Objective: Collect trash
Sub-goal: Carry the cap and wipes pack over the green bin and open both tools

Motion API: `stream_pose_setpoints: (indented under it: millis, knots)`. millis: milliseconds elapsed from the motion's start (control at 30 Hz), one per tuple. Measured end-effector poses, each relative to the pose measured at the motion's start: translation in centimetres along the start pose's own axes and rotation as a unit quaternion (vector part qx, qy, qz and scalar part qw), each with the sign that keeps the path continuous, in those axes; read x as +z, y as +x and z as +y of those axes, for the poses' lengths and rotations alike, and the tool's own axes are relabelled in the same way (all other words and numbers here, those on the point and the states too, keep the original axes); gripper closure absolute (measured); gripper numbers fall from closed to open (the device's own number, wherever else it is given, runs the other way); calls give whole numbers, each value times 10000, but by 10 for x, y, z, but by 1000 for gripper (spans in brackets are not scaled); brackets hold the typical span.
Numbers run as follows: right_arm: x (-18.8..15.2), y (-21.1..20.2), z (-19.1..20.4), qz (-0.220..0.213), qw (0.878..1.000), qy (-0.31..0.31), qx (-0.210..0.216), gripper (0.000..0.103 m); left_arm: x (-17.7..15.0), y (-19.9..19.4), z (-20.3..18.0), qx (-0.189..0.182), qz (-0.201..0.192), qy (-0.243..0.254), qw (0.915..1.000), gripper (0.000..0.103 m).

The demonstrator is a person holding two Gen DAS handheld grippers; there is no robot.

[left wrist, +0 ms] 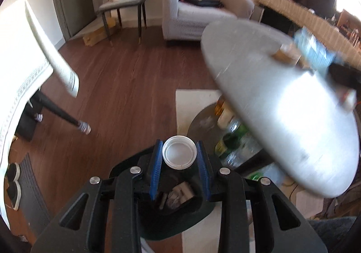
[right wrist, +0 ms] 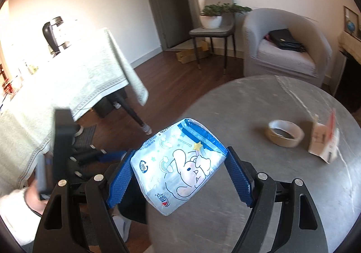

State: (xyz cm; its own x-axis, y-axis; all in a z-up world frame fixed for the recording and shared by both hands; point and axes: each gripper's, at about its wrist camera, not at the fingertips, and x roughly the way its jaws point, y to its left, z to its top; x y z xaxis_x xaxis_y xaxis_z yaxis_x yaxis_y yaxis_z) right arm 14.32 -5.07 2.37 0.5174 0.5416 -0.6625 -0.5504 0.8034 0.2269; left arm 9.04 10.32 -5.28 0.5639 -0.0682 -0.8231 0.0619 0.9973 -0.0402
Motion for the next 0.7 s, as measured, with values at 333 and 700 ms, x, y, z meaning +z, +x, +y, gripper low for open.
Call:
stream_pose_setpoints:
  millis: [333, 700]
  knots:
    - [6, 33, 41, 229, 9992, -277, 158, 23, -53, 49, 38, -26, 887, -247, 9958, 70]
    - [7, 70, 72, 560, 9970, -481, 220, 23, -95, 94, 70, -12, 1679, -432, 9848, 70]
